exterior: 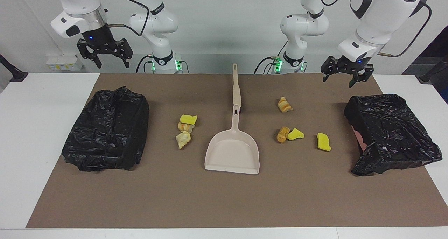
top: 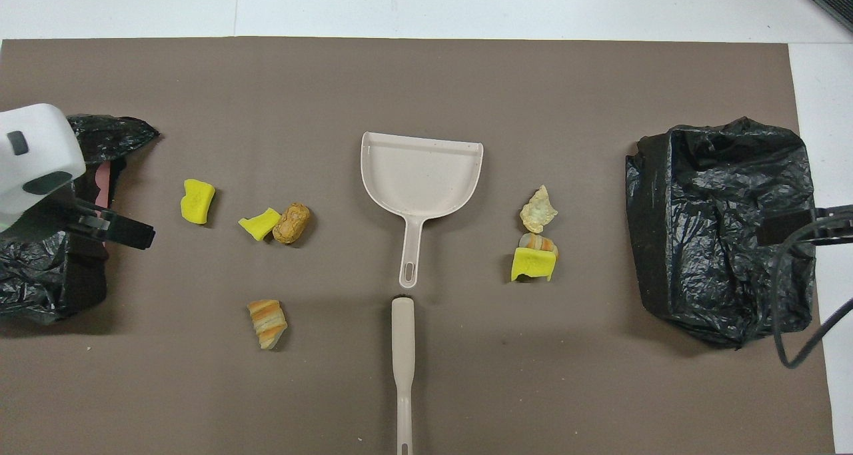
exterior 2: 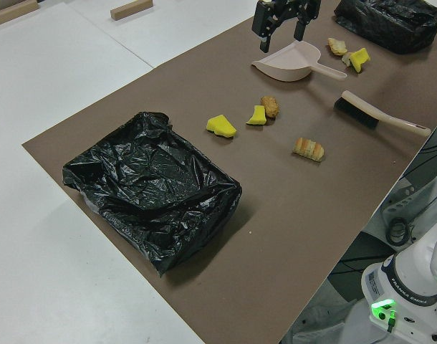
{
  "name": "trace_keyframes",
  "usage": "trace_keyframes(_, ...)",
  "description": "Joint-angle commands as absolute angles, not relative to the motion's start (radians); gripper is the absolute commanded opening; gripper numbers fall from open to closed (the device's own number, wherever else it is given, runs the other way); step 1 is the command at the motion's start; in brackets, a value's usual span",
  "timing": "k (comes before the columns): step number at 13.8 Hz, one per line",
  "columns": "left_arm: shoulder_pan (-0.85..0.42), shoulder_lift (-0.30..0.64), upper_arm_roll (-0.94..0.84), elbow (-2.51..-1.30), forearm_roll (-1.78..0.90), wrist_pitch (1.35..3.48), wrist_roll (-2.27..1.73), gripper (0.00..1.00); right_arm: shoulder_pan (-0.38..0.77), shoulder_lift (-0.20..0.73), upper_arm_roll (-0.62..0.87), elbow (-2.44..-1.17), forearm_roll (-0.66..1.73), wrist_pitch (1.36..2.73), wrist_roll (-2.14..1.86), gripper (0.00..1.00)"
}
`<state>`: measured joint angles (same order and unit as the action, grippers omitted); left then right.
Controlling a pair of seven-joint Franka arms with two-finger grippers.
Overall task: Sweep and dump trash in bin
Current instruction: 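Reach the left gripper toward the wooden brush handle near the robot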
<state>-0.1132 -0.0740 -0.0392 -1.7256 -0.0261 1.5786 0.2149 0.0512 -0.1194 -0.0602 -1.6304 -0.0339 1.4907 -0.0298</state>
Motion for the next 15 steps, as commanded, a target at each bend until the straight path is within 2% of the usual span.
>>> trace_keyframes(1,-0.184,-0.138,-0.026,-1.842,-0.029,1.597,0.209,1.0,0.054,-0.129,-0.067,-1.637,-0.028,1.493,-0.044,1.0)
trace_keyframes(6,-0.38,-0.222,-0.026,-2.023,-0.034,1.723,0.025,1.0,0.051,-0.129,-0.067,-1.637,-0.029,1.491,-0.051,1.0)
trace_keyframes(10,-0.541,-0.229,-0.026,-2.097,-0.034,1.796,-0.154,1.0,0.051,-0.13,-0.066,-1.637,-0.026,1.493,-0.054,1.0)
trace_keyframes(15,-0.675,-0.197,-0.026,-2.252,-0.034,2.002,-0.277,1.0,0.052,-0.13,-0.066,-1.637,-0.028,1.491,-0.054,1.0)
